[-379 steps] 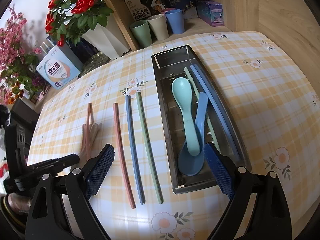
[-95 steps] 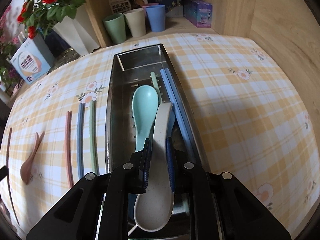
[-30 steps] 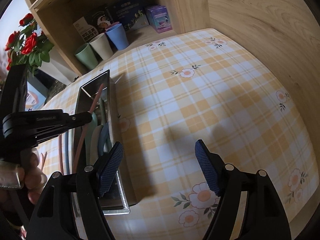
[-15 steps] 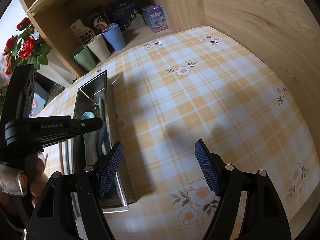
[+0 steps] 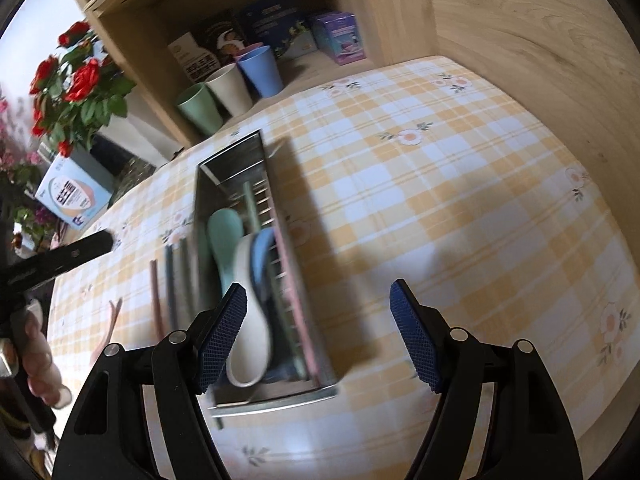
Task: Organize utensils
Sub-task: 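Move the left tool onto the pink spoon handle and close on it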
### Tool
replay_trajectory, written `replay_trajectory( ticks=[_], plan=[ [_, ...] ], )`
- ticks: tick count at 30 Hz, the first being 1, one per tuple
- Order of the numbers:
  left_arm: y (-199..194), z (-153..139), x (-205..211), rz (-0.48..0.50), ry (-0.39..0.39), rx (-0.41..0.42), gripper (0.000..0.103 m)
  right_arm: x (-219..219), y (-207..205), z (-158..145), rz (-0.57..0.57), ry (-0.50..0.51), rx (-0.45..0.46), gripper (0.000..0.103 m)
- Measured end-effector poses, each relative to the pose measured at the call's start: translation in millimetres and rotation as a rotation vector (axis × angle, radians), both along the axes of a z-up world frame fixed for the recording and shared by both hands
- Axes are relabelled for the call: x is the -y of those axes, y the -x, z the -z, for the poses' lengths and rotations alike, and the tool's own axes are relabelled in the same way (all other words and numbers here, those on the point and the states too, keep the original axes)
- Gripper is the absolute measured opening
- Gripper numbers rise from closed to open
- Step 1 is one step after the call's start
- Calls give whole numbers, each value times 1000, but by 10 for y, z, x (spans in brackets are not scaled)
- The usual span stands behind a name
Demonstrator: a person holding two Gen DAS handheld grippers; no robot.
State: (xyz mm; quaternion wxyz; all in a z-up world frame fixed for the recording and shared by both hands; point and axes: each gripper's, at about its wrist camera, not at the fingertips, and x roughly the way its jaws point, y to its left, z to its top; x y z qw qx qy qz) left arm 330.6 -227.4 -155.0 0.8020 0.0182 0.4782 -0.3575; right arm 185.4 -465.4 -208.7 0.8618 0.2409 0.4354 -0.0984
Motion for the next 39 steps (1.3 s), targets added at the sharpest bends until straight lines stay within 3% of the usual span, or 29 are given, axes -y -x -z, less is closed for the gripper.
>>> replay_trajectory(
  ticks=[6, 11, 14, 19, 24, 39],
  plan=[
    [79, 77, -955, -87, -55, 19, 14, -319, -34, 11, -21, -27, 18, 72],
    [183, 276, -1405, -138, -114, 12, 14, -572, -53, -10, -33, -27, 38, 72],
    [241, 410, -1501, -131, -151, 2, 14, -725, -56, -24, -40, -28, 46, 72],
    [326, 594, -1632, -136, -147, -33, 15, -937, -79, -22, -77, -11, 32, 72],
    [395, 663, -1763, -148, -119, -46, 31, -1071, -82, -14, -98, -4, 22, 72],
    [346, 851, -1731, -158, -116, -76, 32, -1535, -163, 55, -183, 18, -9, 72]
  ],
)
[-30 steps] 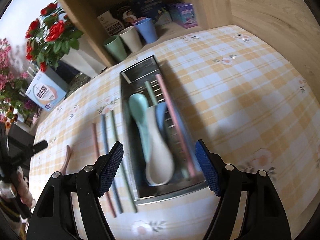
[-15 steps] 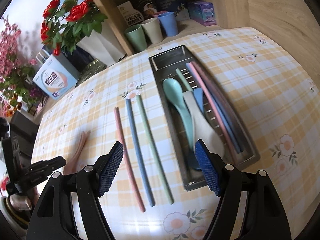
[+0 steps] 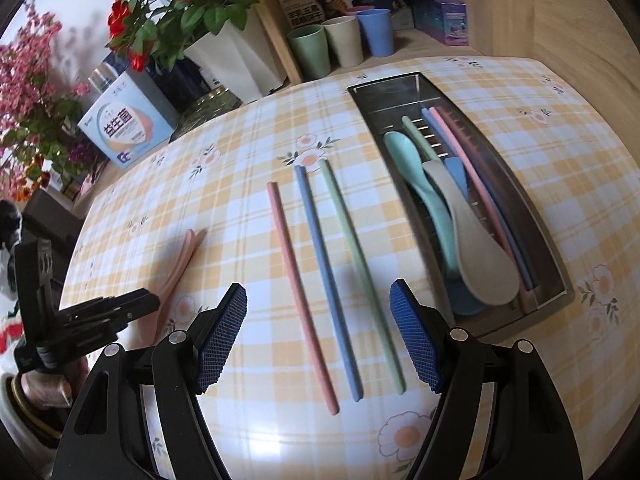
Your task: Organize utensils
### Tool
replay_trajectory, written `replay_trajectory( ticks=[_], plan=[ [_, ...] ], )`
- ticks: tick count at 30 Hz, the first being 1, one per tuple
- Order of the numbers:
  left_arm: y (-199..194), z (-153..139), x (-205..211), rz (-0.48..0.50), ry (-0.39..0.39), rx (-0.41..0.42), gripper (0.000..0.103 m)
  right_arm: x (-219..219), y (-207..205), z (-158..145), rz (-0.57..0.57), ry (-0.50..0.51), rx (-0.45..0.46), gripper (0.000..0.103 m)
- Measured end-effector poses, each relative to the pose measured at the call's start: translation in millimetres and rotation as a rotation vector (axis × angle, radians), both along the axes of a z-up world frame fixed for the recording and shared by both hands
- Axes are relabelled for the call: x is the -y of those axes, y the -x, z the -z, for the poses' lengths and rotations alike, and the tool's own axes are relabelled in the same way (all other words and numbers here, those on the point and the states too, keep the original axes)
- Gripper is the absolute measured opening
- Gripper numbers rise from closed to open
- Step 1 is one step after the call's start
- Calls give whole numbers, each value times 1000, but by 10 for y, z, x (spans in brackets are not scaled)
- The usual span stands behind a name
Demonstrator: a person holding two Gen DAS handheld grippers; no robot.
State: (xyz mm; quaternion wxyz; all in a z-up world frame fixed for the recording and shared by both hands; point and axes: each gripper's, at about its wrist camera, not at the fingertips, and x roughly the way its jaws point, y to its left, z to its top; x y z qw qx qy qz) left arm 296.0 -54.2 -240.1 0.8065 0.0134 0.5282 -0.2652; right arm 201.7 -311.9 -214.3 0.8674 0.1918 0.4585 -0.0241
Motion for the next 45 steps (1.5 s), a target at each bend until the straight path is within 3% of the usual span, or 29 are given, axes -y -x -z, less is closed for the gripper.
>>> replay_trajectory(
  ticks=[19, 30, 45],
  plan=[
    [202, 7, -83, -95, 33, -56, 29, -74, -18, 76, -16, -7, -25, 72],
    [256, -17, 4, -50, 155, -142, 29, -40, -3, 128, -4, -26, -32, 72],
    [257, 66, 17, -114, 155, -159, 27, -29, 7, 176, -4, -44, -36, 72]
  ],
)
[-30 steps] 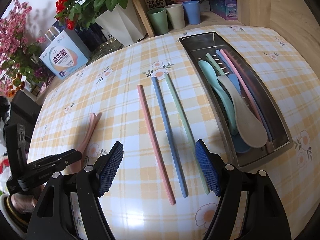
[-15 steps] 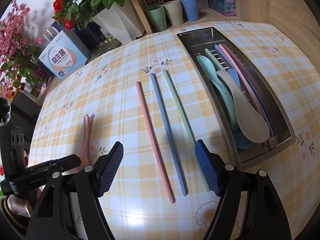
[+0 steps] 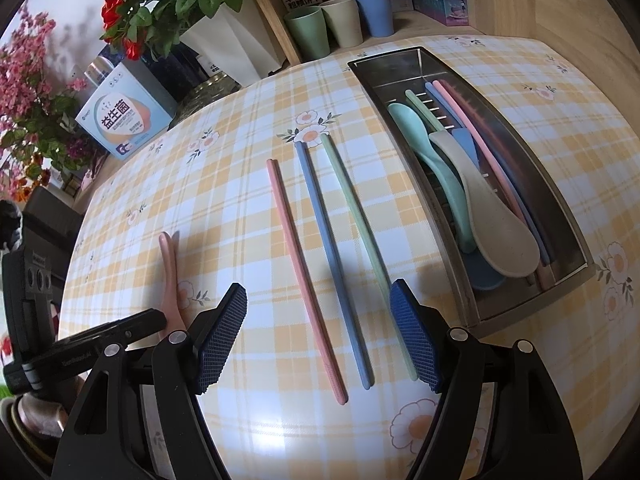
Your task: Organize utensils
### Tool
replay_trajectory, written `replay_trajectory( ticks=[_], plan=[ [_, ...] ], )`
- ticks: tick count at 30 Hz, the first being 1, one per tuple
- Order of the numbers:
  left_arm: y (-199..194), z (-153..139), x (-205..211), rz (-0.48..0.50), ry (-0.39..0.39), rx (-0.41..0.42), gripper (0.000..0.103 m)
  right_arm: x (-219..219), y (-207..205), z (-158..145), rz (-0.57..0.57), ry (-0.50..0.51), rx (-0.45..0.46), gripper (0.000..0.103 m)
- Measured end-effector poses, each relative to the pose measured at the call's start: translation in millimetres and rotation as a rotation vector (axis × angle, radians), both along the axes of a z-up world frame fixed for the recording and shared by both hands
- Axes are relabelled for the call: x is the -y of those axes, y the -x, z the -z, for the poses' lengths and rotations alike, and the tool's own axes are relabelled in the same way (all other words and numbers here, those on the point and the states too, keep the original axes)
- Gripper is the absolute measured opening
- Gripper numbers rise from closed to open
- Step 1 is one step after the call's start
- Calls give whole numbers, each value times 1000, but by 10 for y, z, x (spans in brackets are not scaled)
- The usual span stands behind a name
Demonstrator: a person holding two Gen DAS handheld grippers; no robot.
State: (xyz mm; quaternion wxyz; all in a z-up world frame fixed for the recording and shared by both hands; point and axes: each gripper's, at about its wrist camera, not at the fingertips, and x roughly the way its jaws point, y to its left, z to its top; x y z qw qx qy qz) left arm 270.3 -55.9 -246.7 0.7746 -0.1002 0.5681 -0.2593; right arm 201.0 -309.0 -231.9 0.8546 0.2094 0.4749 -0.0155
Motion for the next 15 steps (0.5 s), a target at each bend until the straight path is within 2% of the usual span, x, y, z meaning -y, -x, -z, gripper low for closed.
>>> replay_trajectory(
  ticks=[4, 6, 15],
  plan=[
    [46, -77, 88, 17, -22, 42, 17, 4, 6, 6, -5, -5, -1, 72],
    [49, -124, 129, 37, -15, 45, 0, 18, 7, 6, -1, -7, 0, 72],
    [113, -117, 430, 138, -20, 27, 0, 55, 27, 26, 9, -21, -1, 72]
  ],
)
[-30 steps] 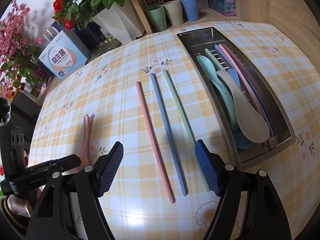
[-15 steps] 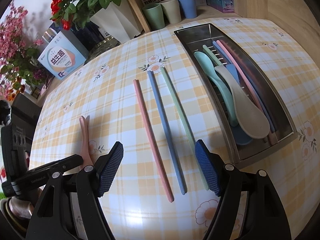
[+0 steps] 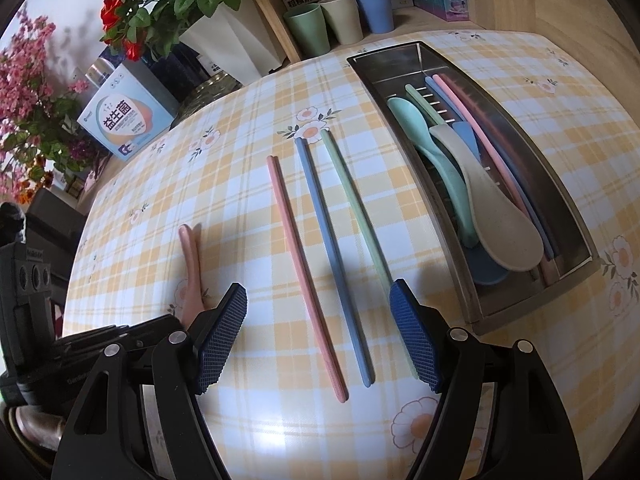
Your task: Organize utensils
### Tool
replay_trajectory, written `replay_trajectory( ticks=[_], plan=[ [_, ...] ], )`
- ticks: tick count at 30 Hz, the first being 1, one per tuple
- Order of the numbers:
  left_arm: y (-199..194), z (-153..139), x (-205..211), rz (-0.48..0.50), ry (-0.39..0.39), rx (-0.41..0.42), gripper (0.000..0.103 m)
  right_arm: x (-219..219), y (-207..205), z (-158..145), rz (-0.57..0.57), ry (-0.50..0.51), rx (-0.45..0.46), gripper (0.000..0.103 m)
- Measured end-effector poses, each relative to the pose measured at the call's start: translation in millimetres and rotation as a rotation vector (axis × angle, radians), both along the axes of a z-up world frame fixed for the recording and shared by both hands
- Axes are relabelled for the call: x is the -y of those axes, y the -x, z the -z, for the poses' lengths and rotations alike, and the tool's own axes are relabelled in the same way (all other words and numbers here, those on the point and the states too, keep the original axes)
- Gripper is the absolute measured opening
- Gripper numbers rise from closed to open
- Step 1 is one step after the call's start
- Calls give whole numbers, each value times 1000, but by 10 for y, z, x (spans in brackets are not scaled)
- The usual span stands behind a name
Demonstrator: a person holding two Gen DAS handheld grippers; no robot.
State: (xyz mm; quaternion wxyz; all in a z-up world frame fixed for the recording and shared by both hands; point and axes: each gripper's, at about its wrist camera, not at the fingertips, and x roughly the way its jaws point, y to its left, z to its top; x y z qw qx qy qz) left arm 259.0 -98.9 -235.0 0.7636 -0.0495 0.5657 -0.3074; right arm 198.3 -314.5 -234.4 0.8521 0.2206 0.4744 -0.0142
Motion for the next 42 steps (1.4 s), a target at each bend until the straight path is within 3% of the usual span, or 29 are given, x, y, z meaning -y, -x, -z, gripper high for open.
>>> replay_trajectory(
  ticks=[3, 8, 19, 23, 24, 25, 33, 37, 39, 42],
  plan=[
    [-28, -1, 17, -30, -19, -8, 3, 30, 14, -16, 7, -3, 7, 72],
    [-46, 53, -38, -74, -15, -45, 20, 46, 12, -11, 5, -13, 10, 72],
    [-59, 177, -9, -104, 37, -128, 28, 76, 39, 5, 10, -26, 15, 72],
    [-38, 135, 40, -99, 20, -97, 23, 106, 62, -4, 17, -31, 20, 72],
    [-33, 118, 52, -95, 16, -85, 18, 111, 68, -9, 18, -32, 22, 72],
    [-26, 93, 65, -86, 12, -74, 7, 119, 74, -15, 21, -33, 25, 72],
    [7, 29, 206, -35, -22, -45, 7, 159, 108, -13, 27, -46, 31, 72],
    [16, 20, 317, -4, -104, -8, 7, 188, 121, -8, 36, -50, 29, 72],
    [19, 36, 362, 14, -120, -11, 10, 197, 133, -4, 35, -56, 31, 72],
    [31, 15, 399, 30, -116, 1, 30, 201, 147, -7, 36, -60, 33, 72]
  ],
)
